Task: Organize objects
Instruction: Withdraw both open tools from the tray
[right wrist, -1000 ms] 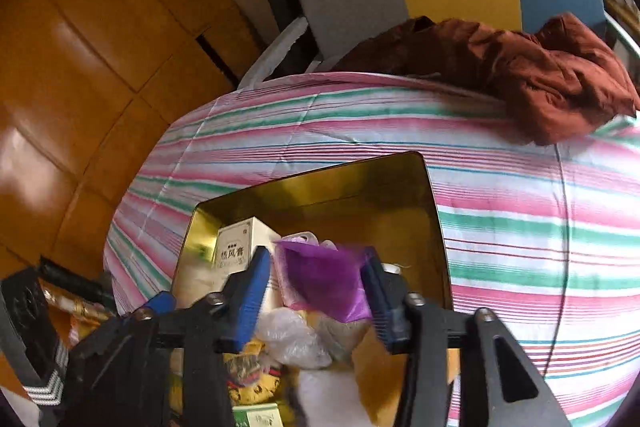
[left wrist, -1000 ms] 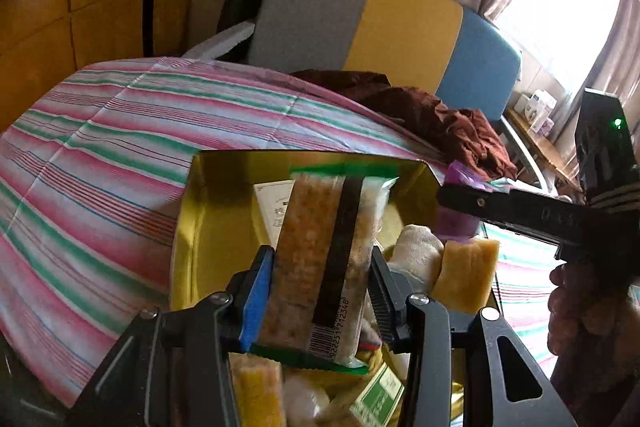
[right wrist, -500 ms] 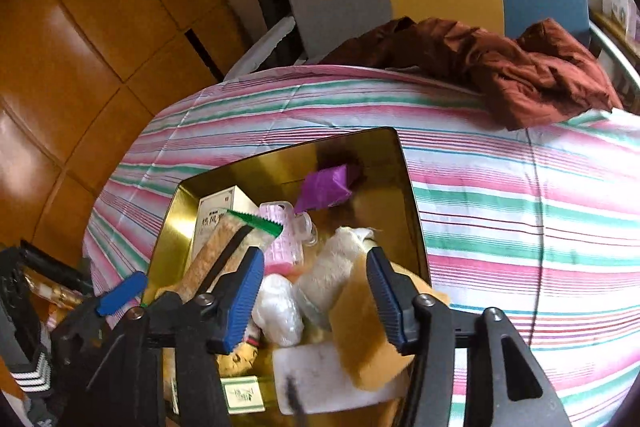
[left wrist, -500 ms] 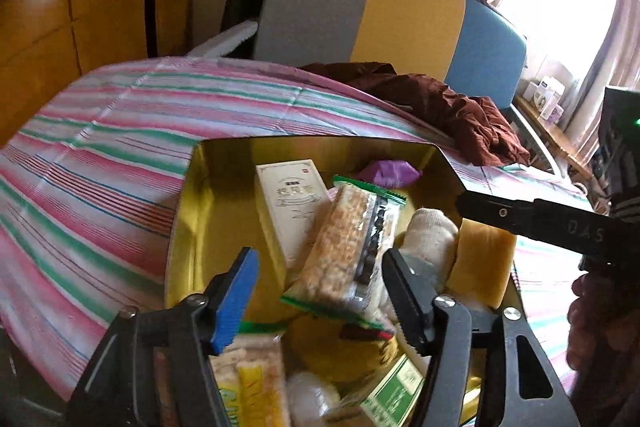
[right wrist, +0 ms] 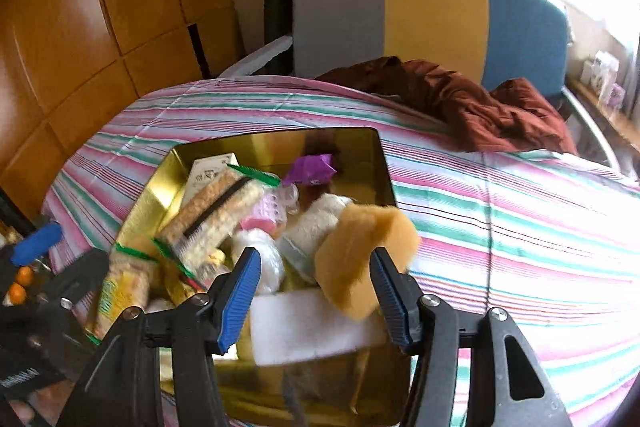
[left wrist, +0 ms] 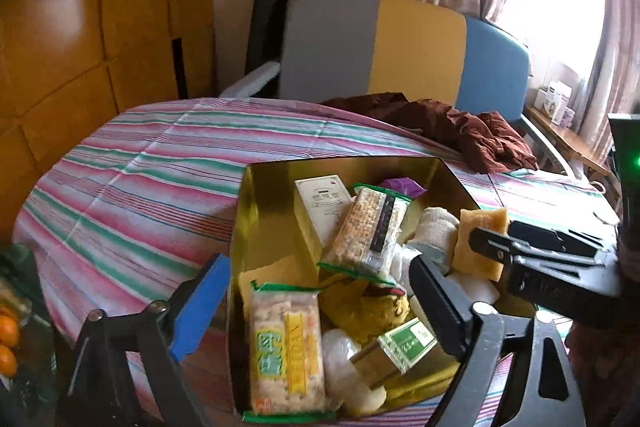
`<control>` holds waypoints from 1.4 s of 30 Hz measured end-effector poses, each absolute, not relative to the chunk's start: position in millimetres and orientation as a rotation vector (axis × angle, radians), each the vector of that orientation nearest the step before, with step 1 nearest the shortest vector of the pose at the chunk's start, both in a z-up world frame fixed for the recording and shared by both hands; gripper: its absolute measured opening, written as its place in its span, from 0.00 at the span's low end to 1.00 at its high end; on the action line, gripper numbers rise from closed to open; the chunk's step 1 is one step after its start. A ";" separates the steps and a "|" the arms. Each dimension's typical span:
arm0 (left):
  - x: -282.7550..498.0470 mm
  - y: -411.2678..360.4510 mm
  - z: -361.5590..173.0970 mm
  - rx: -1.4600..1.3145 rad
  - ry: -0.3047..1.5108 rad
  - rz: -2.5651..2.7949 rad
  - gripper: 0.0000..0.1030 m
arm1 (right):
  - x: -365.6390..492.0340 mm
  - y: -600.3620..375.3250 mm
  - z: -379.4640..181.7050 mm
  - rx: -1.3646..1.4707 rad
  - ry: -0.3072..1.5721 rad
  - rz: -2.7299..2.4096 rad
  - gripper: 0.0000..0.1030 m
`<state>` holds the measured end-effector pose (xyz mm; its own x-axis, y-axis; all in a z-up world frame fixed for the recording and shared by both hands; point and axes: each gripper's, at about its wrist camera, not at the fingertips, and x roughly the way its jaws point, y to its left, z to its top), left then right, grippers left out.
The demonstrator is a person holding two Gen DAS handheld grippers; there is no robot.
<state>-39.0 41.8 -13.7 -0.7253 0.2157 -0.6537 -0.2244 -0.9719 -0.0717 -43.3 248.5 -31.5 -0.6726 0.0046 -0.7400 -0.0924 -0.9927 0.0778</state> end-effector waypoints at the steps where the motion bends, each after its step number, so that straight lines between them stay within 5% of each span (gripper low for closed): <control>1: -35.9 41.6 -13.0 -1.024 0.018 2.724 0.94 | -38.8 248.6 -32.7 -1.234 0.163 2.815 0.56; 5: -21.0 39.5 -13.7 -1.013 0.026 2.766 1.00 | -20.7 251.5 -37.1 -1.170 0.152 2.780 0.72; 42: -0.5 31.2 -12.3 -1.017 -0.040 2.870 1.00 | -9.1 230.6 -43.0 -1.158 0.117 2.815 0.72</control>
<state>-0.5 31.2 -12.3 -0.7728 0.1000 -0.6267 -0.0824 -0.9950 -0.0572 -9.1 230.6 -43.0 -0.7069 0.0588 -0.7048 -0.1173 -0.9925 0.0349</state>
